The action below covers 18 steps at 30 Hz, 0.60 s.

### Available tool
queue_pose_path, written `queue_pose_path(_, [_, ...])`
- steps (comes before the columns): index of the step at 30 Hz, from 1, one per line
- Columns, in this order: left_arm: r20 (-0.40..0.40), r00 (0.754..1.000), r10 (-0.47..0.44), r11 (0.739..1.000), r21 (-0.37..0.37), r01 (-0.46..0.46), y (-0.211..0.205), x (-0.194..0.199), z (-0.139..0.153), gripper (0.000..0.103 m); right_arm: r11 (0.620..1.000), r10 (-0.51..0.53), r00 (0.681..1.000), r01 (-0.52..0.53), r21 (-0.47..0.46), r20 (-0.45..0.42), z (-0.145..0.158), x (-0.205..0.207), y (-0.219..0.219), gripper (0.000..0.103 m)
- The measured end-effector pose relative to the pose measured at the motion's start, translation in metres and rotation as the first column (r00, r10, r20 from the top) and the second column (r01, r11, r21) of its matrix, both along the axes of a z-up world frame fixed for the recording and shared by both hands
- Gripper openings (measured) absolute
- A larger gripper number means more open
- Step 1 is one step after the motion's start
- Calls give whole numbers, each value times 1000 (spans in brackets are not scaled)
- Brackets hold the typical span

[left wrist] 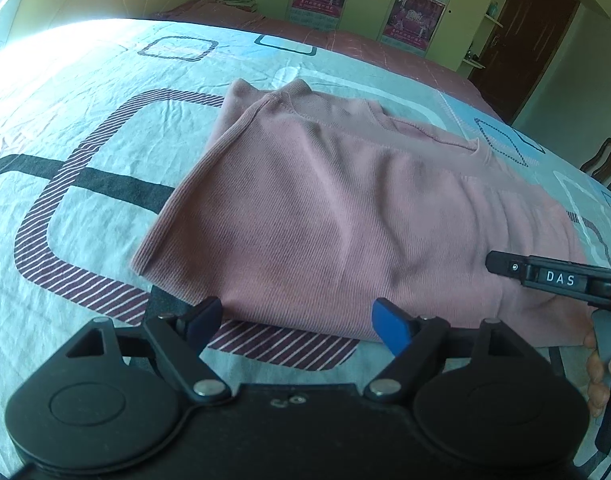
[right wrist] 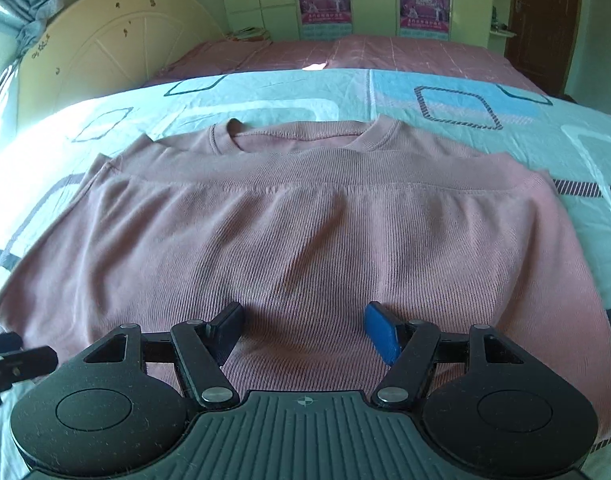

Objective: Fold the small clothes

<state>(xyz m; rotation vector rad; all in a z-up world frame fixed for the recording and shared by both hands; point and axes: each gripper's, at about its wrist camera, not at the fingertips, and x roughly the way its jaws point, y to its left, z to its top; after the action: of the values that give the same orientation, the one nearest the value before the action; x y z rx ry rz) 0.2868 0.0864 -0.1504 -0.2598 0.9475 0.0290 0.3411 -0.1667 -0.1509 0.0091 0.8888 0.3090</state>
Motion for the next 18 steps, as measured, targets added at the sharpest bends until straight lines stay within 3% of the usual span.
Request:
queue_pose_path(8, [-33,997,74,987,-142,-78,17,-20,-3,81,1000,26,1000,-26,-11,12,-2,-3,0,68])
queue_pose_path(10, [-34,994,109,962,-248,-114,26,-24,-5,81,999,30,999,-30,-12,15,-2,-3,1,68])
queue_pose_path(12, [-31,989,144,920,-365,-145,35,-25,-13,80,999,34,999,-34,-5,17,-3,-4,1,72])
queue_pose_path(18, [58,964,260,820,-540,-189,51,2,-38,78,999,33,999,-33,-2,22,-3,-4,4,76])
